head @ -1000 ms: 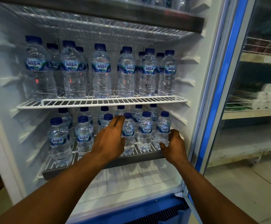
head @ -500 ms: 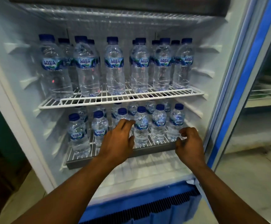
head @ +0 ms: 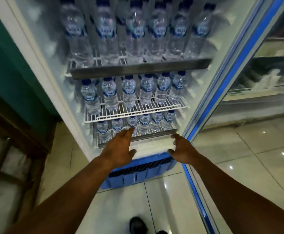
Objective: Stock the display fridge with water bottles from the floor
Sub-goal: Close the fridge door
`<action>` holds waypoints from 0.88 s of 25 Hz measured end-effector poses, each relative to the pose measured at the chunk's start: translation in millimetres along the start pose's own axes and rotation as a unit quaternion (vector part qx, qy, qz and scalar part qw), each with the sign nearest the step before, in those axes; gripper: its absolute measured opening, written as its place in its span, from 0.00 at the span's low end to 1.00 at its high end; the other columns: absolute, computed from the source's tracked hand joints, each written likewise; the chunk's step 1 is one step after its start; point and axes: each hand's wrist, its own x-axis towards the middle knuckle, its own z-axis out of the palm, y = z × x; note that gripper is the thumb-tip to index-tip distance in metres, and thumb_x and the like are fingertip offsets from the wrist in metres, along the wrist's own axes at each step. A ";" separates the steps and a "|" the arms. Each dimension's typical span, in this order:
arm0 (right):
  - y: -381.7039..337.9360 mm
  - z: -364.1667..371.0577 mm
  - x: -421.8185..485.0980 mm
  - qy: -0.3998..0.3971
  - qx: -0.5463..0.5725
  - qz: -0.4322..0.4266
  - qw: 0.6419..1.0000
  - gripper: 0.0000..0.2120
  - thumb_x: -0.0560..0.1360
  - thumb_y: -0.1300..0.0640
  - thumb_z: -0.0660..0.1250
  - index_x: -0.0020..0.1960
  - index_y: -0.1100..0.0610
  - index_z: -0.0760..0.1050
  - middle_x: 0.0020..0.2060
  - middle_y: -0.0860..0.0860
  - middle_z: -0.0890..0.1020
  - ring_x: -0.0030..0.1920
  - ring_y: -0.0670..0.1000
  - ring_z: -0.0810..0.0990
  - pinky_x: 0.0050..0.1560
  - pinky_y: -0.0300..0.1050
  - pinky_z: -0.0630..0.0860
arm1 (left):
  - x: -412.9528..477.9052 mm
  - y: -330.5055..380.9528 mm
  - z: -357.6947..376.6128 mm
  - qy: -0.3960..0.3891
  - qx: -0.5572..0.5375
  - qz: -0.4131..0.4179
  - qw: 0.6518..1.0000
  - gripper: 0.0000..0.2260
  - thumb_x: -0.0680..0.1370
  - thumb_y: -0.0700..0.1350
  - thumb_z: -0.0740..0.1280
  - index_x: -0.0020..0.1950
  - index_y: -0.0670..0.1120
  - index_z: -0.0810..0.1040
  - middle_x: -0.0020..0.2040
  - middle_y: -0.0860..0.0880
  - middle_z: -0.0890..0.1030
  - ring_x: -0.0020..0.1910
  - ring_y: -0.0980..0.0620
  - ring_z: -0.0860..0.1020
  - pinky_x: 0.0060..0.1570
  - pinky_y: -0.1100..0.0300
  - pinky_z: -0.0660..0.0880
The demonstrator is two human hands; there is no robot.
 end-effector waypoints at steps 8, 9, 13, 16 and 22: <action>-55.4 -66.3 -178.6 0.025 0.027 0.003 0.999 0.27 0.74 0.55 0.72 0.70 0.55 0.67 0.59 0.55 0.77 0.59 0.53 0.78 0.51 0.35 0.68 | -164.7 68.2 -73.2 0.009 -0.048 0.003 0.999 0.40 0.77 0.51 0.69 0.81 0.50 0.47 0.79 0.47 0.56 0.76 0.46 0.59 0.71 0.53 0.65; -61.9 -71.6 -198.2 0.029 0.027 -0.001 0.999 0.27 0.74 0.55 0.72 0.70 0.55 0.67 0.59 0.55 0.77 0.59 0.53 0.78 0.51 0.35 0.68 | -182.8 75.4 -80.0 0.012 -0.050 0.004 0.999 0.40 0.77 0.52 0.69 0.81 0.50 0.47 0.79 0.47 0.56 0.76 0.46 0.59 0.71 0.53 0.65; -91.3 -105.5 -254.9 0.052 0.042 -0.020 0.998 0.31 0.74 0.55 0.73 0.73 0.55 0.65 0.62 0.56 0.76 0.56 0.51 0.76 0.51 0.33 0.66 | -227.0 109.6 -110.5 0.038 -0.049 0.004 0.998 0.39 0.77 0.52 0.68 0.80 0.50 0.47 0.80 0.47 0.55 0.77 0.46 0.57 0.73 0.55 0.62; -119.3 -147.2 -283.8 0.082 0.040 -0.046 0.995 0.33 0.74 0.54 0.73 0.74 0.54 0.63 0.66 0.57 0.74 0.65 0.55 0.75 0.59 0.38 0.69 | -237.5 141.1 -138.4 0.060 -0.037 0.021 0.997 0.39 0.78 0.53 0.67 0.80 0.49 0.47 0.80 0.47 0.54 0.77 0.45 0.57 0.72 0.53 0.62; -171.4 -251.3 -360.5 0.216 0.033 -0.129 0.967 0.31 0.74 0.55 0.73 0.73 0.52 0.63 0.65 0.57 0.74 0.64 0.57 0.76 0.59 0.44 0.72 | -266.5 227.6 -215.3 0.191 -0.035 0.085 0.977 0.38 0.77 0.54 0.68 0.80 0.48 0.50 0.77 0.46 0.60 0.74 0.44 0.64 0.69 0.49 0.68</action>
